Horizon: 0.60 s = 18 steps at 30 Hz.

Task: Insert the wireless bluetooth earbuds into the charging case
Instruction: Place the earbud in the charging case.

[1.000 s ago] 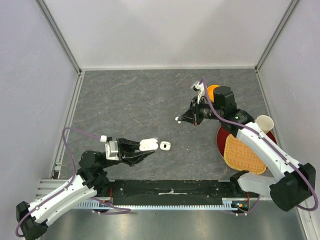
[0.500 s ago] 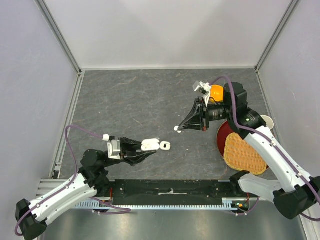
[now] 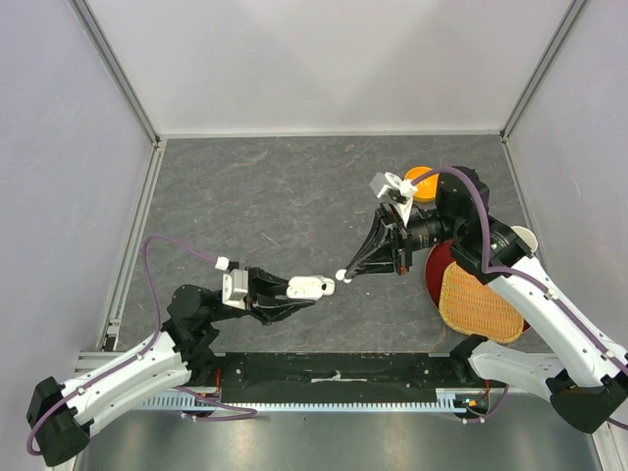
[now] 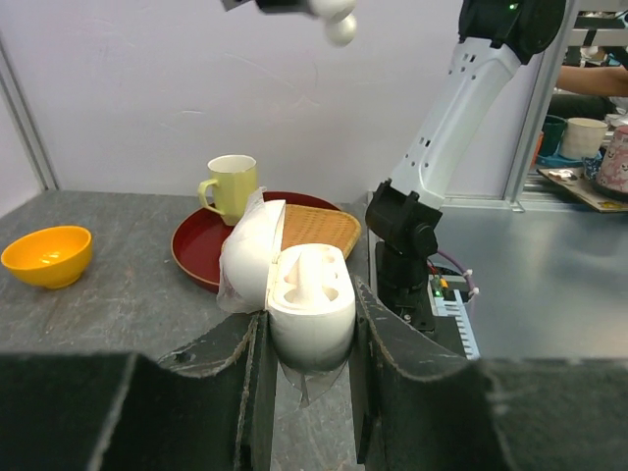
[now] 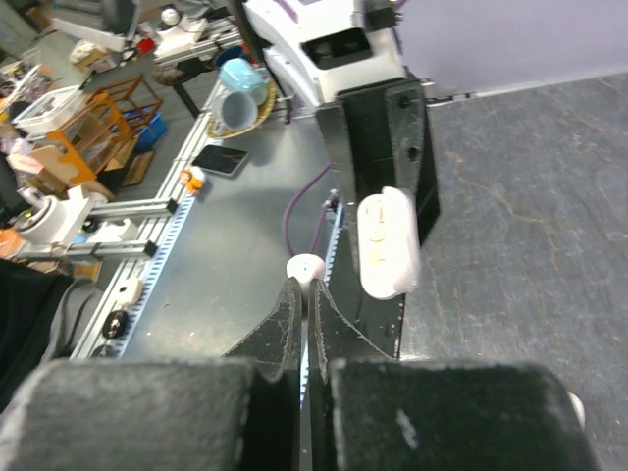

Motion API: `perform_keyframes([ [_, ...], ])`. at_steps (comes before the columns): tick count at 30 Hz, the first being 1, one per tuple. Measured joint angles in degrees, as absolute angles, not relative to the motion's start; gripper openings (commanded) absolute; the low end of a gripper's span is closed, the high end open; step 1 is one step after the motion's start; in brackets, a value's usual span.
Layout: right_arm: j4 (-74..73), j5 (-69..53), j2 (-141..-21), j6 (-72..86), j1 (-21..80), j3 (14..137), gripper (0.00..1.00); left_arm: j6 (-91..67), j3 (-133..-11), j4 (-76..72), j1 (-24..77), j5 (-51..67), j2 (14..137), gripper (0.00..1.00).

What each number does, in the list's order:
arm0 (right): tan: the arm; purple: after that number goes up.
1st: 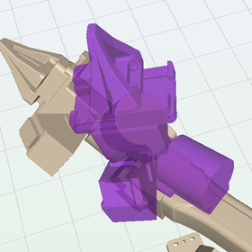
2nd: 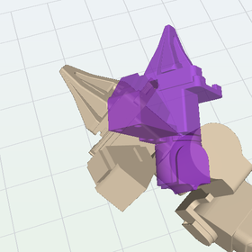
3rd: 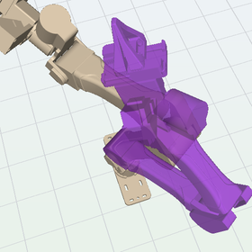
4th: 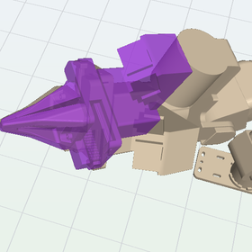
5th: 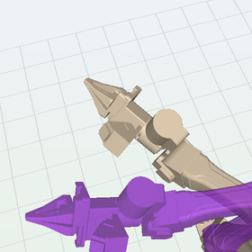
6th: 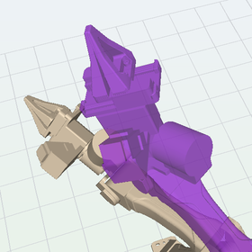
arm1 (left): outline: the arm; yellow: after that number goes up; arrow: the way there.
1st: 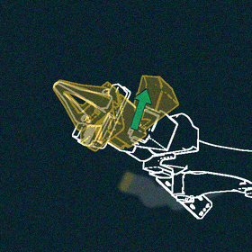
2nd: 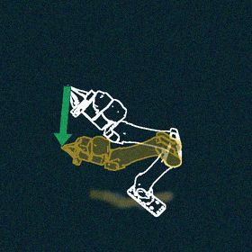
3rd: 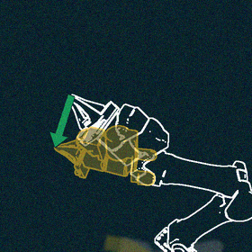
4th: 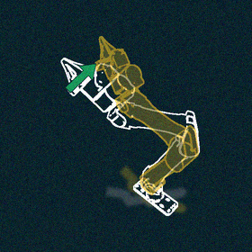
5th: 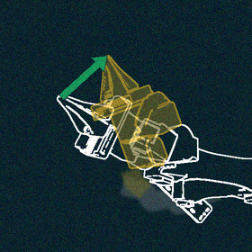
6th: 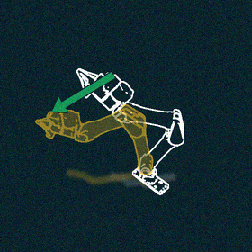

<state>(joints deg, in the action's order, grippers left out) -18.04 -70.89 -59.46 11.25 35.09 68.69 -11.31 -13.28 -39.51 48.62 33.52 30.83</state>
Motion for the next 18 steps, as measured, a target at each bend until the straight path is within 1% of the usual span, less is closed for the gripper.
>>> perform_keyframes([
  [9,-26.48,-57.63,-61.45,4.89,39.48,73.17,0.00,-12.08,-14.35,-41.04,48.62,35.14,31.75,0.02],
  [18,-29.56,-53.25,-61.76,0.71,43.18,73.82,0.00,-13.23,-14.37,-43.94,48.62,36.23,33.78,0.02],
])
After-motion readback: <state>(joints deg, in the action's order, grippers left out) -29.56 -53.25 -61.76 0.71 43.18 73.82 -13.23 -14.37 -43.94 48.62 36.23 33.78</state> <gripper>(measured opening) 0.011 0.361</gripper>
